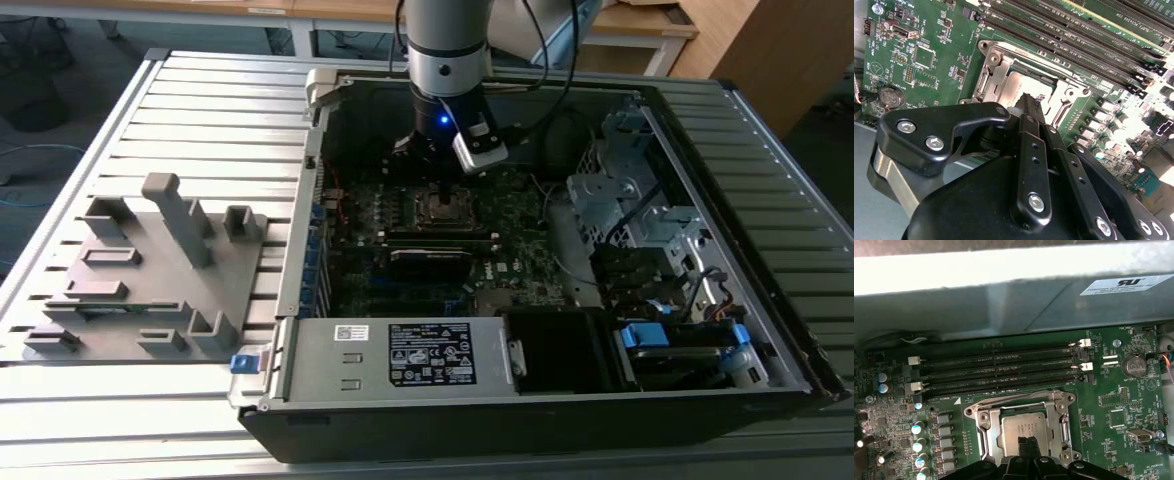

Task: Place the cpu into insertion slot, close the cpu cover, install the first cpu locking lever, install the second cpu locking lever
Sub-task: 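Install the first cpu locking lever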

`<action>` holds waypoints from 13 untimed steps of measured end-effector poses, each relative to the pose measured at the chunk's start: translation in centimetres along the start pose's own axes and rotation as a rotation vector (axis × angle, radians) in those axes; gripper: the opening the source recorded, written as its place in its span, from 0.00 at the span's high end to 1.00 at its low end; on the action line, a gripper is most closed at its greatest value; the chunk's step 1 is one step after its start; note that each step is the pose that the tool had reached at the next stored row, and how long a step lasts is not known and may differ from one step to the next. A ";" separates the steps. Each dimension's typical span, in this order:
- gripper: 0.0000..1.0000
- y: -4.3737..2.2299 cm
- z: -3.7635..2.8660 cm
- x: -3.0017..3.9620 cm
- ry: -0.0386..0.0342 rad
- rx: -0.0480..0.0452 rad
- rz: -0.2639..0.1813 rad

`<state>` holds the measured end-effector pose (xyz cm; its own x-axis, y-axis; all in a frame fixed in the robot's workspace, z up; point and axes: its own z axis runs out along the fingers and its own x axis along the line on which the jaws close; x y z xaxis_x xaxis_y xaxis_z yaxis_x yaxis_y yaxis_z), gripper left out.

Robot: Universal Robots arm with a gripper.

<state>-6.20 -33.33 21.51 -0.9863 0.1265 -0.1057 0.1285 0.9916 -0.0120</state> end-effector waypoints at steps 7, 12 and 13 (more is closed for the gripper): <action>0.90 0.02 0.01 -0.13 0.0065 0.0009 0.000; 0.90 0.03 0.04 -0.17 0.0165 0.0019 -0.001; 0.90 0.03 0.04 -0.18 0.0266 0.0033 -0.001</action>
<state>-6.02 -33.33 21.49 -0.9888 0.1264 -0.0792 0.1280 0.9917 -0.0154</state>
